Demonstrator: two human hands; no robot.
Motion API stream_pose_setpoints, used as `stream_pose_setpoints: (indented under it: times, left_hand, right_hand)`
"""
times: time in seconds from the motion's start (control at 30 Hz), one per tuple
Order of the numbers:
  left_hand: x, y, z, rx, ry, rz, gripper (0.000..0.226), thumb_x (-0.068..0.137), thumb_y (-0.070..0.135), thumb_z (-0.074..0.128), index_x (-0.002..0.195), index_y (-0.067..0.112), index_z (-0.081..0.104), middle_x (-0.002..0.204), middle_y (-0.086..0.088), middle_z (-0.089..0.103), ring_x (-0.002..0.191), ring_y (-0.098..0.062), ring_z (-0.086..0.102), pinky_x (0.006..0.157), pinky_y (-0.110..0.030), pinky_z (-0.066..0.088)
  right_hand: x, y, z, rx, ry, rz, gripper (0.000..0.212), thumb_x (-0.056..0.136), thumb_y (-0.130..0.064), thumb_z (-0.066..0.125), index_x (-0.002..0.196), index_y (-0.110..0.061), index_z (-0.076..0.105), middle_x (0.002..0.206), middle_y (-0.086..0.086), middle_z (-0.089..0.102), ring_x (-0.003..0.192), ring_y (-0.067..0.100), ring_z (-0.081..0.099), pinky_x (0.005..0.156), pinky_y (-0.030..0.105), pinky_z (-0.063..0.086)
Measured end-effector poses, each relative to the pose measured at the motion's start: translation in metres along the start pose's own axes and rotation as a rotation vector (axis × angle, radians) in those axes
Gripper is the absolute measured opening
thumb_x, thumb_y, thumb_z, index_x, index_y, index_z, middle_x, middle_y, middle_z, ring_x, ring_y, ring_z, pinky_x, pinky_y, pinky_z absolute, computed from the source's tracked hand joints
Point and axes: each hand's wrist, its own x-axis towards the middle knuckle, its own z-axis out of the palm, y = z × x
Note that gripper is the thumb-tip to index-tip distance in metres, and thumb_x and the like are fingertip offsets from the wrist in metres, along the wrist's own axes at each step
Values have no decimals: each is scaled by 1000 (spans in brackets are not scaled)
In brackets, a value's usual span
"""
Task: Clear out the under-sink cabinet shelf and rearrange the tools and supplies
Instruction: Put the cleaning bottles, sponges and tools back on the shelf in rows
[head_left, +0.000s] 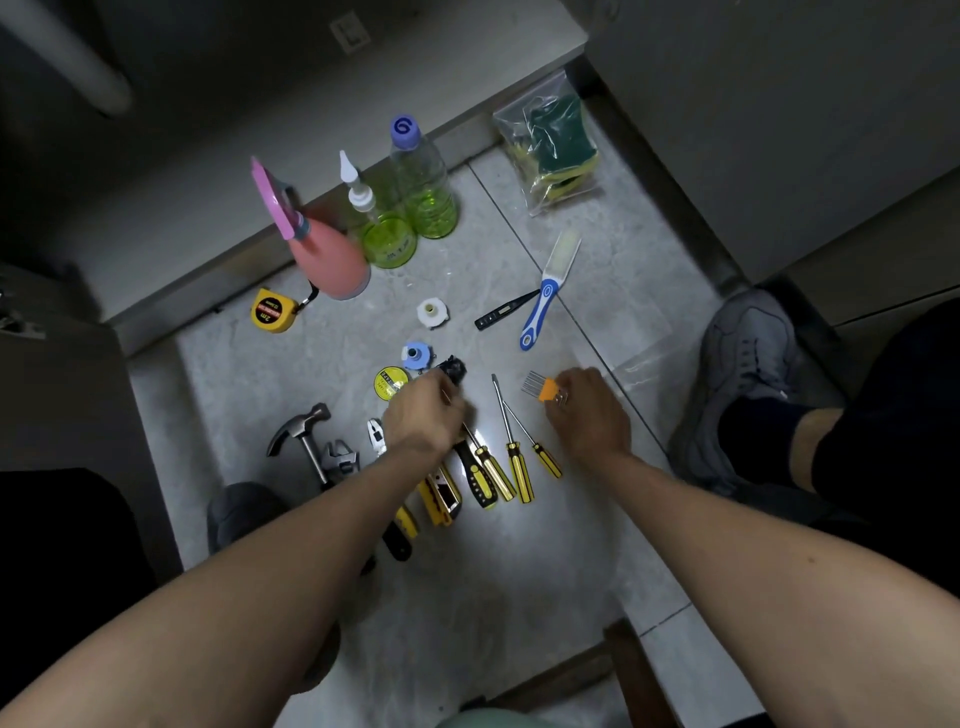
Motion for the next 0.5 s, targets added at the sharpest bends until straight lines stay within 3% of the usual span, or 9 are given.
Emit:
stream_pose_setpoints:
  times: [0.07,0.13,0.27,0.37,0.5]
  left_hand:
    - [7,-5,-5,72,65,116,22,90,24,60,112,22,62,115,-1,63,95,-28,63,69,-36,52]
    - [11,-8,-7,96,63,279,27,91,19,59,118,20,60,121,-1,56,98,-28,62,68,-33,47]
    - [11,-3,8,217,-118,665,35,91,10,57,124,19,61,120,-2,54,104,-23,57,76,-33,50]
    - [8,5,26,298,-271,754,41,95,12,56,134,22,55,130,1,50,113,-19,53,87,-36,52]
    - [11,9,36,365,-302,816,34,96,9,55,127,21,56,123,0,46,107,-22,54,82,-39,54]
  right_hand:
    - [13,-3,-4,-20,-71,0,35,93,-29,64,126,-19,57,128,6,50,114,27,55,86,38,47]
    - [22,-6,-5,9,-97,25,32,92,-27,66,121,-17,58,126,7,51,110,28,57,85,37,47]
    - [24,-6,-4,-8,-103,88,20,91,-29,67,107,-16,63,117,7,58,106,28,60,87,38,49]
    - [19,1,-7,11,-70,138,20,93,-31,66,106,-16,63,116,7,61,108,28,60,88,39,49]
    - [-2,15,-13,44,-57,63,16,93,-35,64,94,-20,59,103,3,64,97,26,62,75,34,44]
